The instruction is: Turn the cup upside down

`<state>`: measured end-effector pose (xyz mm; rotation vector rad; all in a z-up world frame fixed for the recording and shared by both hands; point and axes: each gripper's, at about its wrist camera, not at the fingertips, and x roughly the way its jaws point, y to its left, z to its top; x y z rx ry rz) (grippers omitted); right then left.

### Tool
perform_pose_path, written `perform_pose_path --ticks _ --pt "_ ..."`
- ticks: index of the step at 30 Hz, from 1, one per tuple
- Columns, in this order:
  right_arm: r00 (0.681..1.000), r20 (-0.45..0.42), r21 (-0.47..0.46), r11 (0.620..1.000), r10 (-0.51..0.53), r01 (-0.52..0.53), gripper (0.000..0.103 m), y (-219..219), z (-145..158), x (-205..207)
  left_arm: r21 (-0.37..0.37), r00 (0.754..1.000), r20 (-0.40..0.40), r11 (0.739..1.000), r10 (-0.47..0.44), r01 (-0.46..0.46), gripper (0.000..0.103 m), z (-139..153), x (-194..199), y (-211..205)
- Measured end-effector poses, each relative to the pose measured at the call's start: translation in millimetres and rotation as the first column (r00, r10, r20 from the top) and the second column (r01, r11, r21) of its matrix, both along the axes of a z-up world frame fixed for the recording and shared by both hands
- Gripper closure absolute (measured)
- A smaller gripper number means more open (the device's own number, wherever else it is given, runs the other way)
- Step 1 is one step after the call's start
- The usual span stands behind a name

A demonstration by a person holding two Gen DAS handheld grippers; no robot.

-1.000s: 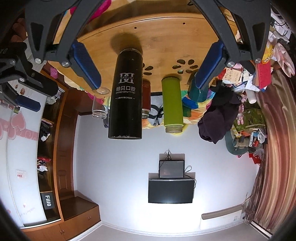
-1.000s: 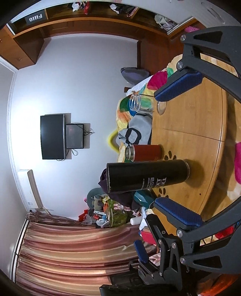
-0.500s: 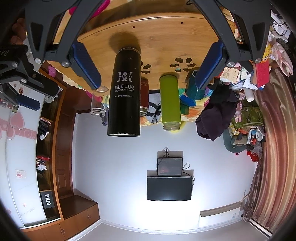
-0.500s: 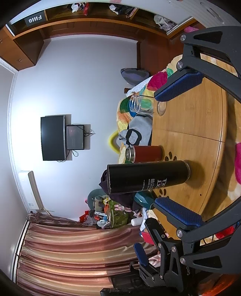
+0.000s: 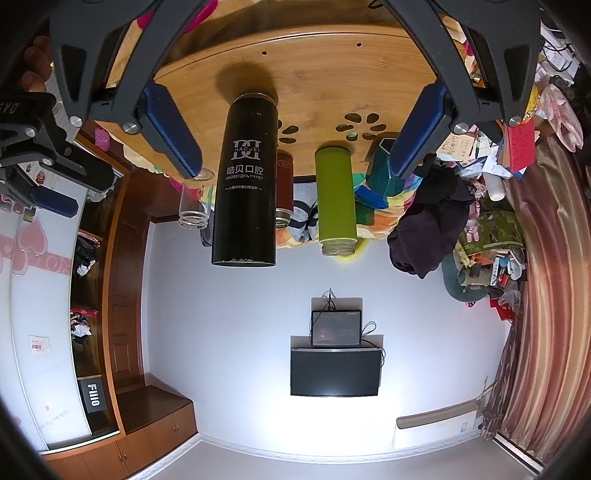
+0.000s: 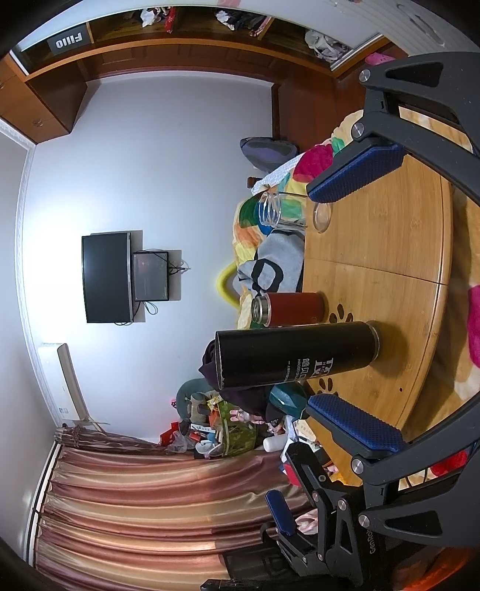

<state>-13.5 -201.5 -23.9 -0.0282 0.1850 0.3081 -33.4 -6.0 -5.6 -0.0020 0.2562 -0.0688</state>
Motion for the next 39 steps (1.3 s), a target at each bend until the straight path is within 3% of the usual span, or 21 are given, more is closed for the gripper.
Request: perform_pose_path --ticks 39 --pt "1.0 0.016 0.005 1.0 0.001 -0.001 0.0 -0.2 3.3 -5.4 -0.001 1.0 0.029 1.0 -0.006 0.006 0.0 6.8 -9.0 -3.8"
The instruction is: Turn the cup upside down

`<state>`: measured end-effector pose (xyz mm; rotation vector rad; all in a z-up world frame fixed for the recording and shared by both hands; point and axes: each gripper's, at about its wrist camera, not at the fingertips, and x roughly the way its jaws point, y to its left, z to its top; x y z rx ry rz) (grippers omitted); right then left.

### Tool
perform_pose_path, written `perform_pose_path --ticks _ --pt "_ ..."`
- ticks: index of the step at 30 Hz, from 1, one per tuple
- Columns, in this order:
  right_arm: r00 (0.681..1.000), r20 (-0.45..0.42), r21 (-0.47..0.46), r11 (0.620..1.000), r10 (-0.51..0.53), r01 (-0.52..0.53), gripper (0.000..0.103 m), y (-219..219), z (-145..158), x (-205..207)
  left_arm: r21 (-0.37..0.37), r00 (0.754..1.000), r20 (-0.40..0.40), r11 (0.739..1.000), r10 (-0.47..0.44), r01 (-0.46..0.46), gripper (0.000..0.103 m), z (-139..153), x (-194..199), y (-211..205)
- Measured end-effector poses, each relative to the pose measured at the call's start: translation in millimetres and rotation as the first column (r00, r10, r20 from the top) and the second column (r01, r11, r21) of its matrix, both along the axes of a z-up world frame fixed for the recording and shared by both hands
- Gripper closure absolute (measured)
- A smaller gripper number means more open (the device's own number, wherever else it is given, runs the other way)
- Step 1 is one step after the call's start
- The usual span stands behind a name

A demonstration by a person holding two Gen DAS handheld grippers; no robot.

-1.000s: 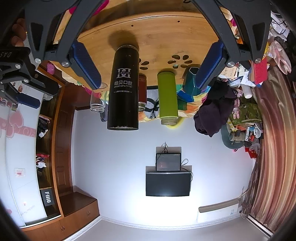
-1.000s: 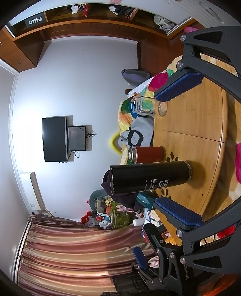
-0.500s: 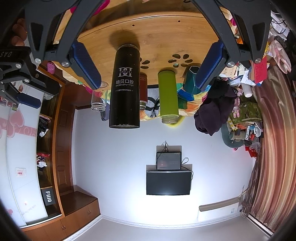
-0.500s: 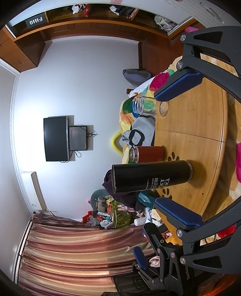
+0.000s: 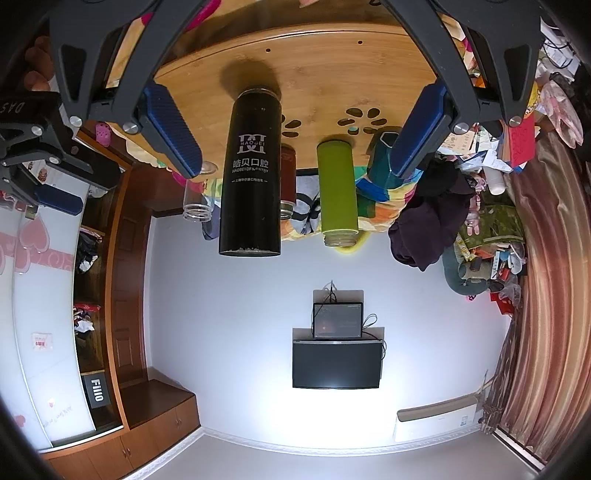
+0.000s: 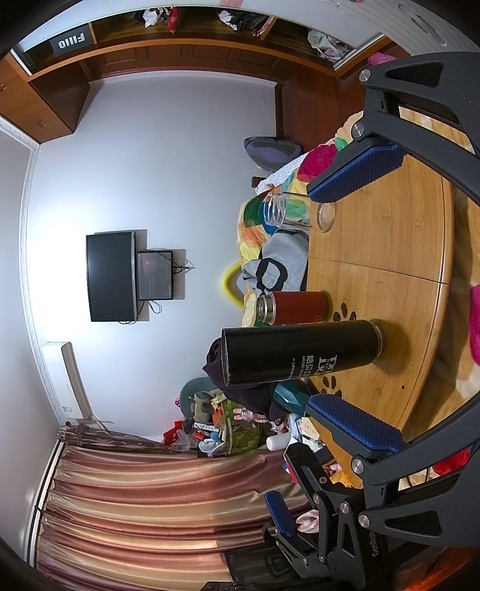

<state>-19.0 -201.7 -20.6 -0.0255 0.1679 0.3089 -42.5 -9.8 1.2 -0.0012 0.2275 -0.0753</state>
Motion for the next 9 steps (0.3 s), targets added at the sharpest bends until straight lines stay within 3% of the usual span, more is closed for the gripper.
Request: perform_pose_path --ticks 9 --pt "1.0 0.0 0.0 1.0 0.001 -0.001 0.0 0.3 0.1 -0.2 -0.01 1.0 -0.002 1.0 0.005 -0.005 0.0 0.0 1.2 1.2"
